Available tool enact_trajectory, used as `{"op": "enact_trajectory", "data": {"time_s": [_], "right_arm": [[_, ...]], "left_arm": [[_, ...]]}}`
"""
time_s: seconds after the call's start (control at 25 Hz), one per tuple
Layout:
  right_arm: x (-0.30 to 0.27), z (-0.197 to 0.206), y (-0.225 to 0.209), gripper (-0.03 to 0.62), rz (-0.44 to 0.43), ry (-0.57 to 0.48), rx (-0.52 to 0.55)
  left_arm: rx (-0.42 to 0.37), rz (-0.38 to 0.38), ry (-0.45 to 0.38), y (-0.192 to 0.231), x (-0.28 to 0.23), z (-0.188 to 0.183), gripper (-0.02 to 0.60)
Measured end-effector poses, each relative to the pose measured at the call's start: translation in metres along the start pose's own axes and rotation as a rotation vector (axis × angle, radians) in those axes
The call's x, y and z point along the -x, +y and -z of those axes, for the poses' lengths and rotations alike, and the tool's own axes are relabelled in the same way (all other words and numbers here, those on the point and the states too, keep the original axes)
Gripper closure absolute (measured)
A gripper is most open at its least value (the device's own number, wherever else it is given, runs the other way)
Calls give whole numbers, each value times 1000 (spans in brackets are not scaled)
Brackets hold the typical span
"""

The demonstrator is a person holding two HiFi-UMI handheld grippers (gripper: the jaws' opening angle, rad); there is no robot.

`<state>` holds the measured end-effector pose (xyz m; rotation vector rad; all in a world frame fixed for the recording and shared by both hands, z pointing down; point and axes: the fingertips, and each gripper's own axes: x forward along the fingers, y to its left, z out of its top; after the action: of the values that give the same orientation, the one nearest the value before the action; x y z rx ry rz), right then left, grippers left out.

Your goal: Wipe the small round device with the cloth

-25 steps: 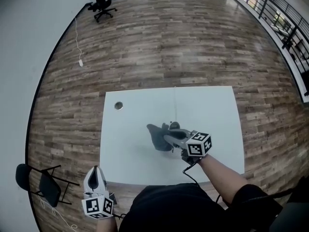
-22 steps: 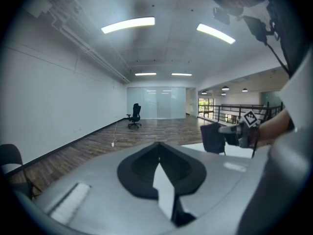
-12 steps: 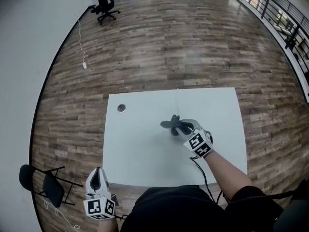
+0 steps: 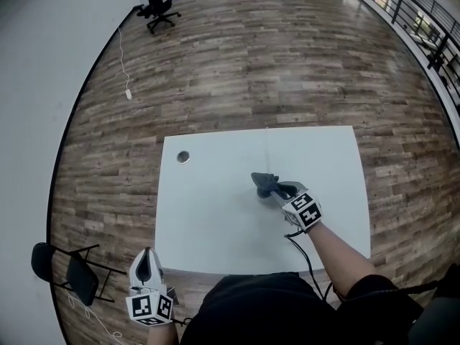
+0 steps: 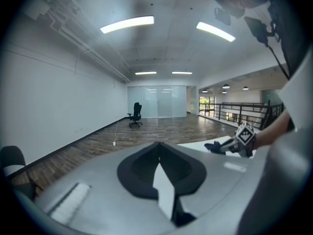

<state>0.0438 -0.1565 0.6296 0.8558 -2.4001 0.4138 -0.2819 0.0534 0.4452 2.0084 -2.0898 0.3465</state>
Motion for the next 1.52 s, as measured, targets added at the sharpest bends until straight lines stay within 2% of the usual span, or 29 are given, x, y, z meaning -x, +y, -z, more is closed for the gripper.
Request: {"op": "enact_trajectory", "data": {"time_s": [0.32, 0.68, 1.24, 1.4, 1.52], "right_arm": [[-8, 39, 0, 516, -20, 106, -73], [-21, 56, 10, 516, -22, 215, -17], [-32, 74, 52, 516, -13, 490, 329], [-35, 71, 75, 516, -58, 508, 405], [-37, 60, 102, 516, -128, 452, 427]], "left_arm": [[-7, 7, 5, -4, 1, 0, 574], [-38, 24, 15, -8, -3, -7, 574], [-42, 27, 15, -5, -5, -8, 574], [-38, 33, 16, -4, -6, -6, 574], [-27, 35, 24, -1, -7, 0, 574]]}}
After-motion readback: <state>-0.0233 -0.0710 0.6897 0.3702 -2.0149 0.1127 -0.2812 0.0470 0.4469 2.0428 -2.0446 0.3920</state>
